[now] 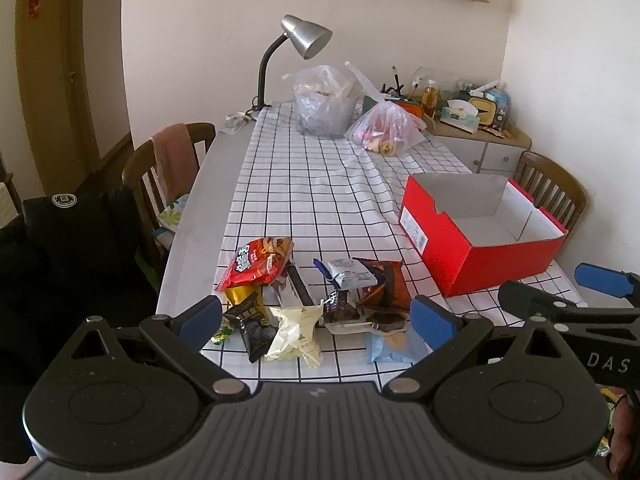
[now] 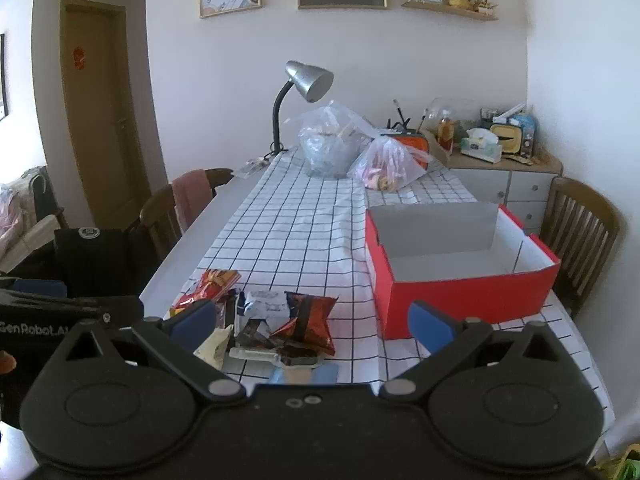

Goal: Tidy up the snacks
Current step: 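Reach the left gripper down and grasp the cream pastry bag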

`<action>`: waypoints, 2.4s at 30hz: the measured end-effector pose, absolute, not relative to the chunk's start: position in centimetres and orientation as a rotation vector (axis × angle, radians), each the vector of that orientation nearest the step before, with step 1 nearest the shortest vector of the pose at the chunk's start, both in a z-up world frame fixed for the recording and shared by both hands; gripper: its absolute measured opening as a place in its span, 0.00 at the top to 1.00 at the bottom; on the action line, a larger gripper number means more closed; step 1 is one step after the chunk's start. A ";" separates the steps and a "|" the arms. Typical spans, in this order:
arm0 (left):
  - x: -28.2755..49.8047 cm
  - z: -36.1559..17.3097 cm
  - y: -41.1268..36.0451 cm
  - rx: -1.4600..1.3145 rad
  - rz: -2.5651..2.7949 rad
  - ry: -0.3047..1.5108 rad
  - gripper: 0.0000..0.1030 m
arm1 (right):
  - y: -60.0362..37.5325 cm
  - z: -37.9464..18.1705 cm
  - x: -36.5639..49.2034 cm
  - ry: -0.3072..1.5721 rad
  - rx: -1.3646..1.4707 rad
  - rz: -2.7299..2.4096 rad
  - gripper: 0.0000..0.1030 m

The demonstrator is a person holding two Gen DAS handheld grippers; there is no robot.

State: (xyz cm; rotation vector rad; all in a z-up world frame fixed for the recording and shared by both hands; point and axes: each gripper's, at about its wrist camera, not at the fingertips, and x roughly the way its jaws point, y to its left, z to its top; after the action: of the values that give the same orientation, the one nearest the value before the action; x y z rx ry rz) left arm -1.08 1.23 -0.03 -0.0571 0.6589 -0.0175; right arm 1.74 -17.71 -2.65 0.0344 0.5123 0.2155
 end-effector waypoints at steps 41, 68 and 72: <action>10.9 -10.8 1.8 -0.097 0.065 0.991 0.15 | -14.0 -16.1 14.6 0.812 -0.173 0.534 0.28; 15.5 -14.2 3.3 -0.158 -0.002 1.127 0.48 | -15.2 -18.2 19.0 0.959 0.085 0.486 0.34; 15.6 -14.2 3.4 -0.161 -0.006 1.127 0.60 | -15.3 -18.1 18.7 0.945 0.080 0.481 0.34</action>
State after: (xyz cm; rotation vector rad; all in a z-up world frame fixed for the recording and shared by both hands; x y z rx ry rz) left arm 15.61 3.41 -14.21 -0.1605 1.1271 -0.0063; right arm 18.71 -15.26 -18.08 0.0802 0.9449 0.4810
